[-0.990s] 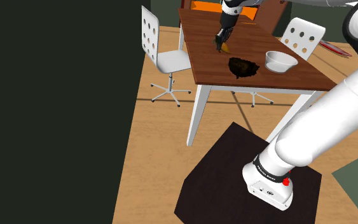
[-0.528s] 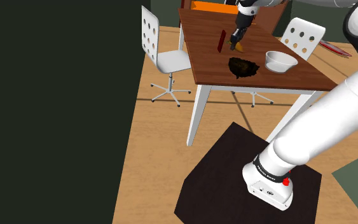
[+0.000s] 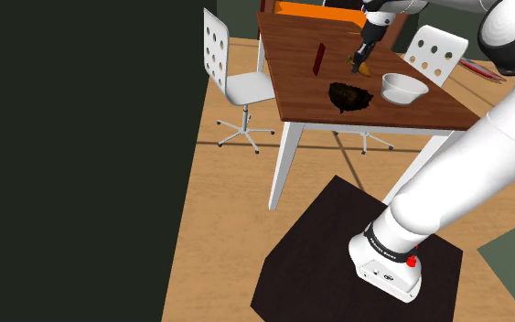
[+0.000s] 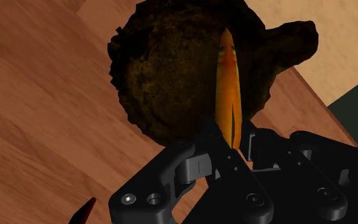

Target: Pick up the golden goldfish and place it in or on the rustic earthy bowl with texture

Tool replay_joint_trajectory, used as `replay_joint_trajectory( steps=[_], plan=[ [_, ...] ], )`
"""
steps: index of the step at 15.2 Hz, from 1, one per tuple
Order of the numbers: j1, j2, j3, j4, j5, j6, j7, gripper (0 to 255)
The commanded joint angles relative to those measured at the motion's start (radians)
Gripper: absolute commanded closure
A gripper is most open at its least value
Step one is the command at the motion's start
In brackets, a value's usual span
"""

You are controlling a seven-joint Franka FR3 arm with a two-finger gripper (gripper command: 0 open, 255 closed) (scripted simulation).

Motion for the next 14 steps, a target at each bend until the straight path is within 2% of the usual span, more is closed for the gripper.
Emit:
replay_joint_trajectory(
  steps=[1,10,14],
  plan=[
    [-0.004,0.007,-0.006,-0.018,0.004,0.025,-0.011,255],
    [-0.006,0.027,-0.011,-0.120,0.013,0.144,-0.017,255],
    [-0.007,0.030,-0.012,-0.127,0.014,0.153,-0.018,255]
  ],
)
